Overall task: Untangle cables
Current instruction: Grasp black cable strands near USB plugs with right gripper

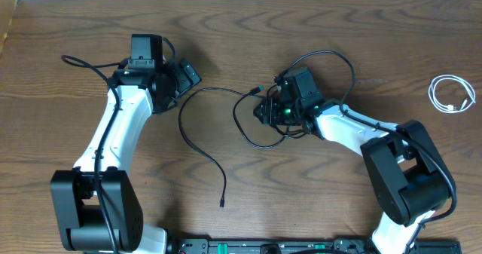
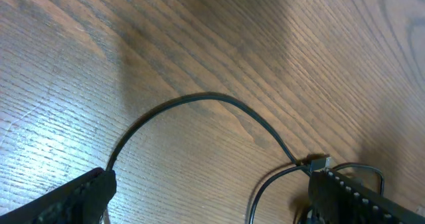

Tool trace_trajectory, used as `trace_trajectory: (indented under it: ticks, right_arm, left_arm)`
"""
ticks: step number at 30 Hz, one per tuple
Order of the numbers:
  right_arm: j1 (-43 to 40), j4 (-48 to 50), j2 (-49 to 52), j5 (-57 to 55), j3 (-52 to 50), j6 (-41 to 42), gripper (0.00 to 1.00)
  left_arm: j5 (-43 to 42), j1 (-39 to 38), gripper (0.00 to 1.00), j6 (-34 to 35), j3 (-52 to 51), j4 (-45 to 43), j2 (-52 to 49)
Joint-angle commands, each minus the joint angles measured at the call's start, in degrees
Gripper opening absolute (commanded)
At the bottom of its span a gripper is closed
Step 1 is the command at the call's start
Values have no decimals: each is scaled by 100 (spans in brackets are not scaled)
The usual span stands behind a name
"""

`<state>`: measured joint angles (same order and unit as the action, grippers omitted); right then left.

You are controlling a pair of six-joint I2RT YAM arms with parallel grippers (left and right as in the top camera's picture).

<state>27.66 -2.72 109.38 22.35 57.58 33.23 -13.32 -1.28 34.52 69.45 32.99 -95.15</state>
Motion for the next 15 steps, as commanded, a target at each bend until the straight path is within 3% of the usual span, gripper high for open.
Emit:
trace_trajectory:
  ticks: [1,5,15]
  right_arm:
    - [20,39,111,68,-22,68,60]
    - [13,356,111,772,-22,-227,64]
    - [0,315,109,708,-20,-507,68]
  left_arm:
    - [76,20,98,-35,-76,17,-31]
    - [76,20,98,-35,-76,17,-31]
    - [76,20,98,-35,-76,17,-31]
